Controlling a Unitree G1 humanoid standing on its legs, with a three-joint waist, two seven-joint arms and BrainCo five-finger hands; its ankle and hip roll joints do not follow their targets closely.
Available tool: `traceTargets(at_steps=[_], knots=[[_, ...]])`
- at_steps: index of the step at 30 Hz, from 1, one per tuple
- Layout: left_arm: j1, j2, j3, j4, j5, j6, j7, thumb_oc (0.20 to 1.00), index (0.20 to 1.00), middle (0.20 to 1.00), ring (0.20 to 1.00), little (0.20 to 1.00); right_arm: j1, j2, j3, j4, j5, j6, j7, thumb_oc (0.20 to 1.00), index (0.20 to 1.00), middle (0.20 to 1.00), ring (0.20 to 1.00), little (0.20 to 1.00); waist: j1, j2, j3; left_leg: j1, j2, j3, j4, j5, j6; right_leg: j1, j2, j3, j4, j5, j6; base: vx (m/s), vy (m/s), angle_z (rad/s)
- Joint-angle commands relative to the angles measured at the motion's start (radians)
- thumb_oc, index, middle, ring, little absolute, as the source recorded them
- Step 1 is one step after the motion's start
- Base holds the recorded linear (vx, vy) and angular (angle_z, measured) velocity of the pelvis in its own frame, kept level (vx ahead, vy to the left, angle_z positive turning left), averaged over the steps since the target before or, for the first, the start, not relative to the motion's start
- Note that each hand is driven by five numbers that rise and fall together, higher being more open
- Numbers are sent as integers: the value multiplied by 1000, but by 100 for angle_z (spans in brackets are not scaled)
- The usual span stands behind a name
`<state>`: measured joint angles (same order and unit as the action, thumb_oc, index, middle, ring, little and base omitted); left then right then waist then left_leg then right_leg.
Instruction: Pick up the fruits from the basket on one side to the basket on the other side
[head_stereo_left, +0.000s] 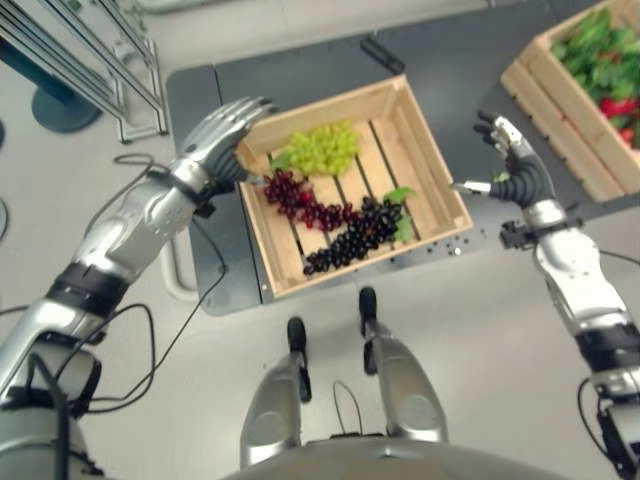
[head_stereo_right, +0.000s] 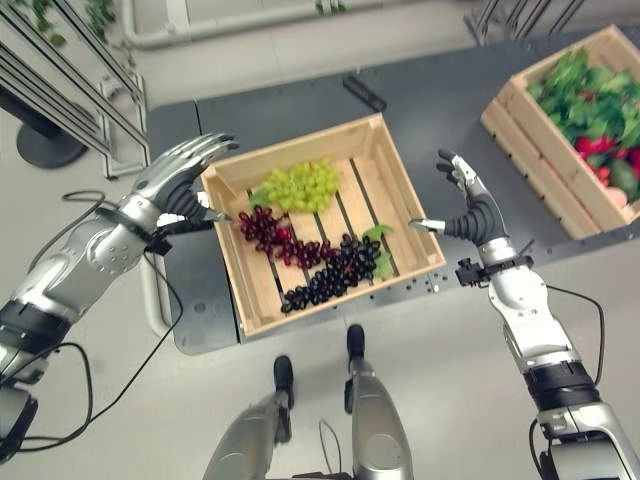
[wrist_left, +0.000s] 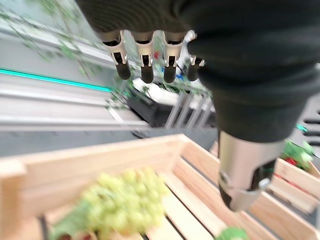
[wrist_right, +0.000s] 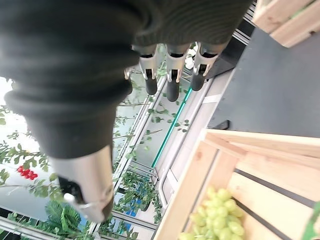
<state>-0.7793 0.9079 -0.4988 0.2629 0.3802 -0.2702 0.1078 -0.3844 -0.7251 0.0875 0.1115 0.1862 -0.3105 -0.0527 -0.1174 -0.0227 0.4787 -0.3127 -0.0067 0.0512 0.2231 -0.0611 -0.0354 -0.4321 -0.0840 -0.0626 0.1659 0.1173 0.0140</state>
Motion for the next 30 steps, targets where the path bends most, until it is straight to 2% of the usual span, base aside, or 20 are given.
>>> traceTargets(at_steps=[1,6,17,18,21,30], knots=[[6,-52,59,2,-14,9,23,1000,1000,1000,1000,1000,16,-27,-45,-112,-23,-79,-52,1000,1000,1000,1000,1000,-12,2,-55,-100,-27,14,70,25,69,-76,4,-3,186,-86,58,-142,-10,-7],[-40,-74,48,10,13,27,36,1000,1000,1000,1000,1000,-16,-7,-67,-130,-53,-85,-99,1000,1000,1000,1000,1000,-23,4,-22,-220,-31,24,163,1,72,-181,9,13,250,-93,51,-99,-9,-8],[-210,-102,-47,115,83,85,22,1000,1000,1000,1000,1000,-48,20,-88,-173,-97,-78,-156,1000,1000,1000,1000,1000,-38,14,30,-334,-27,35,233,-17,72,-293,21,30,309,-107,47,-47,-9,-3],[-221,-94,-49,120,97,100,-7,1000,1000,1000,1000,1000,-37,32,-103,-190,-105,-75,-154,1000,1000,1000,1000,1000,-40,12,41,-345,-27,38,242,-19,73,-303,21,31,315,-106,47,-31,-6,-9],[-234,-89,-46,125,125,103,7,1000,1000,1000,1000,1000,-27,47,-120,-204,-117,-76,-161,1000,1000,1000,1000,1000,-40,10,41,-361,-31,38,242,-20,76,-318,24,32,310,-104,46,-20,-13,-5],[-287,-26,-143,104,261,101,-34,1000,1000,1000,1000,1000,-34,42,-149,-233,-90,-88,-167,1000,1000,1000,1000,1000,-44,10,41,-400,-36,33,242,-20,76,-357,28,33,305,-104,48,0,0,0]])
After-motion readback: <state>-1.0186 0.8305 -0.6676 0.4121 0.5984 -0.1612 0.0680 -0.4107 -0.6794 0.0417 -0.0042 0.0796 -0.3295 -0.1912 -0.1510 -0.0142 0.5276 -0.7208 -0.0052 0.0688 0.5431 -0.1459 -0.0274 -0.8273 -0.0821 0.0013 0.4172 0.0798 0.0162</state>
